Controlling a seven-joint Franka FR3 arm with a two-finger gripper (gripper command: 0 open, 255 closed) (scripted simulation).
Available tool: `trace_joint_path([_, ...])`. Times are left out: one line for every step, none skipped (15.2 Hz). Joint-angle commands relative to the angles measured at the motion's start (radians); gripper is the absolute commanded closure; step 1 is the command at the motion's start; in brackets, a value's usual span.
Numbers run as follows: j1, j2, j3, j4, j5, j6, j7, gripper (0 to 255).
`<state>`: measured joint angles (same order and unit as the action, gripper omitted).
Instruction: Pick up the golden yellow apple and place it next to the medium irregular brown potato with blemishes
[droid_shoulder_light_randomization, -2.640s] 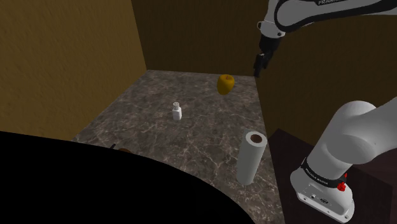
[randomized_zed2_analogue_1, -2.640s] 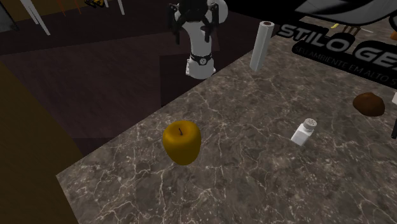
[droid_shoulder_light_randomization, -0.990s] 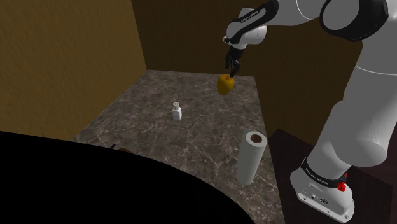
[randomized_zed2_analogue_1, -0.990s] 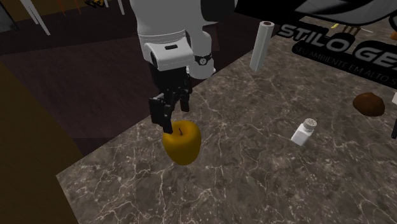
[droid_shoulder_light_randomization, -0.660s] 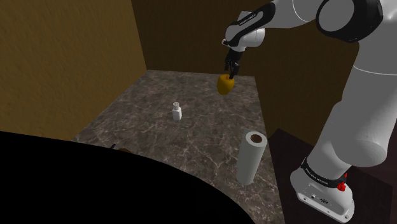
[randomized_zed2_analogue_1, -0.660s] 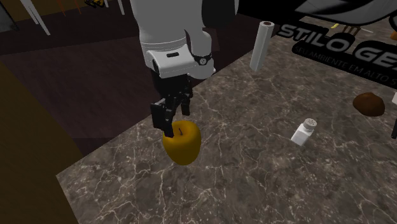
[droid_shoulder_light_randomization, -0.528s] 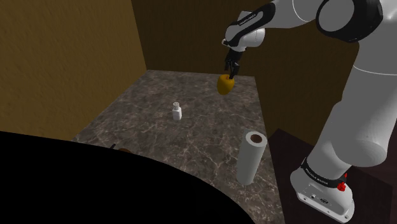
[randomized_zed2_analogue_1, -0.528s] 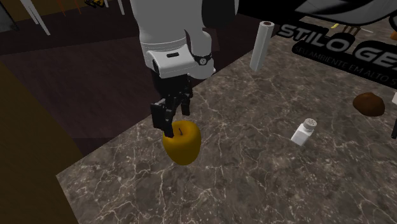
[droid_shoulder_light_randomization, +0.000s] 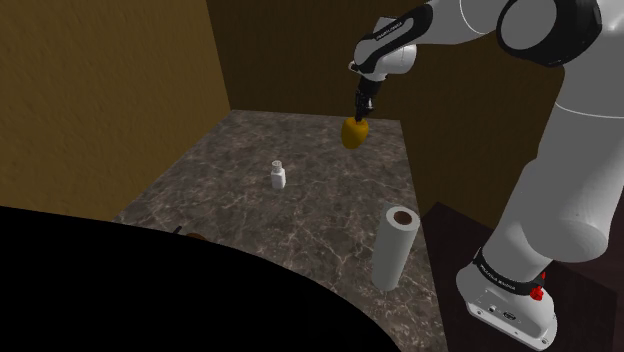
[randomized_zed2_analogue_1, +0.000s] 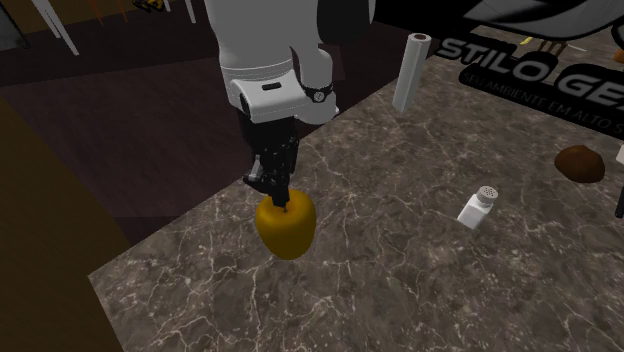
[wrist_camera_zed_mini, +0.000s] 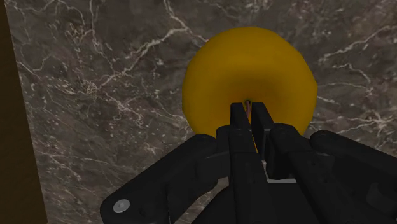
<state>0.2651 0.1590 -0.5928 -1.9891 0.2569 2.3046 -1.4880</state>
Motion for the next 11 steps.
trace_joint_path([0.000,0.000,0.000,0.000,0.000,0.000,0.000,255])
trace_joint_path([0.000,0.000,0.000,0.000,0.000,0.000,0.000,255])
trace_joint_path([0.000,0.000,0.000,0.000,0.000,0.000,0.000,255])
trace_joint_path([0.000,0.000,0.000,0.000,0.000,0.000,0.000,255])
trace_joint_path([0.001,-0.006,-0.002,0.007,-0.007,-0.011,0.006,255])
trace_joint_path([0.002,-0.012,-0.003,0.014,-0.013,-0.023,0.011,255])
trace_joint_path([0.004,-0.018,-0.004,0.021,-0.020,-0.034,0.016,255])
trace_joint_path([0.005,-0.024,-0.005,0.028,-0.026,-0.046,0.021,255])
trace_joint_path([0.006,-0.029,-0.006,0.036,-0.032,-0.058,0.026,255])
trace_joint_path([0.006,-0.035,-0.007,0.044,-0.037,-0.070,0.030,255])
trace_joint_path([0.007,-0.040,-0.008,0.052,-0.043,-0.082,0.035,255])
